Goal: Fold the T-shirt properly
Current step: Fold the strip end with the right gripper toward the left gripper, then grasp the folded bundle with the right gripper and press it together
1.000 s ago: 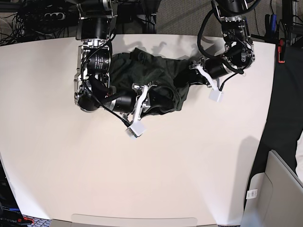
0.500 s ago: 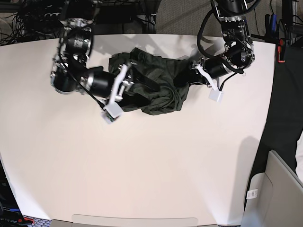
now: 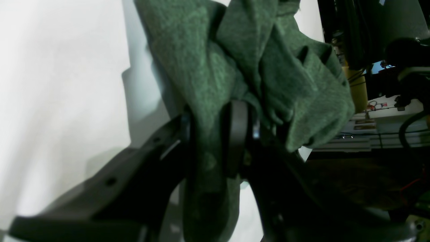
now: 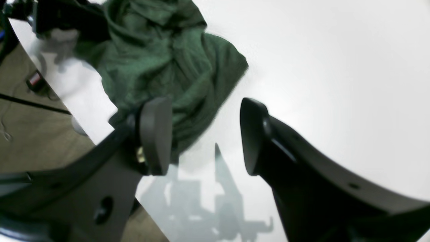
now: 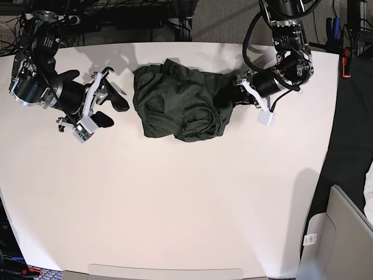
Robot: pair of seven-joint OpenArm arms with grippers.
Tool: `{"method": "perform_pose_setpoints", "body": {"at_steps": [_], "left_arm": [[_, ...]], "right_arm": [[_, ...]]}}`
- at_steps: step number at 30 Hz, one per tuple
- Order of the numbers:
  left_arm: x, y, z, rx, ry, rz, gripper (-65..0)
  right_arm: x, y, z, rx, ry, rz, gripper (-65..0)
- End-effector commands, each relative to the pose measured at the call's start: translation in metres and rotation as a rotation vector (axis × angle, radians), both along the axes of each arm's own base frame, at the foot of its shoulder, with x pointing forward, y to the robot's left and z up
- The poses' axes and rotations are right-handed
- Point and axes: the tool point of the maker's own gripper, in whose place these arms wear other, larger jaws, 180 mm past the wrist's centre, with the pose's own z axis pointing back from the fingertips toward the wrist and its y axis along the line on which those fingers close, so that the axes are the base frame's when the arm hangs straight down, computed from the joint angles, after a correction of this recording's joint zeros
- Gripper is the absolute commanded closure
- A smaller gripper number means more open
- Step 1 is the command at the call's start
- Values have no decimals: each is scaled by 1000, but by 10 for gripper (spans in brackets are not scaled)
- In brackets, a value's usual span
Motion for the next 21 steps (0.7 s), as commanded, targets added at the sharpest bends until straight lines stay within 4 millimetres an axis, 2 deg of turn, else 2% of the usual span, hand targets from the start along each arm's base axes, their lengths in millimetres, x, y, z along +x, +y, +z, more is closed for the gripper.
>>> {"method": "perform_pose_setpoints", "body": {"at_steps": [1, 4, 10, 17, 21], "left_arm": [[-24, -13, -17, -4, 114, -52, -136], [-23, -12, -17, -3, 114, -49, -148], [-23, -13, -17, -3, 113, -50, -224], [-20, -10, -16, -6, 103, -32, -229], [-17, -11, -14, -11, 90, -17, -229]], "right_arm": [[6, -2, 13, 1, -48, 10, -302], [11, 1, 16, -31, -64, 40, -302], [11, 40, -1, -160, -66, 195, -303], [7, 69, -9, -250, -91, 324, -303], [4, 75, -12, -263, -88, 359, -303]]}}
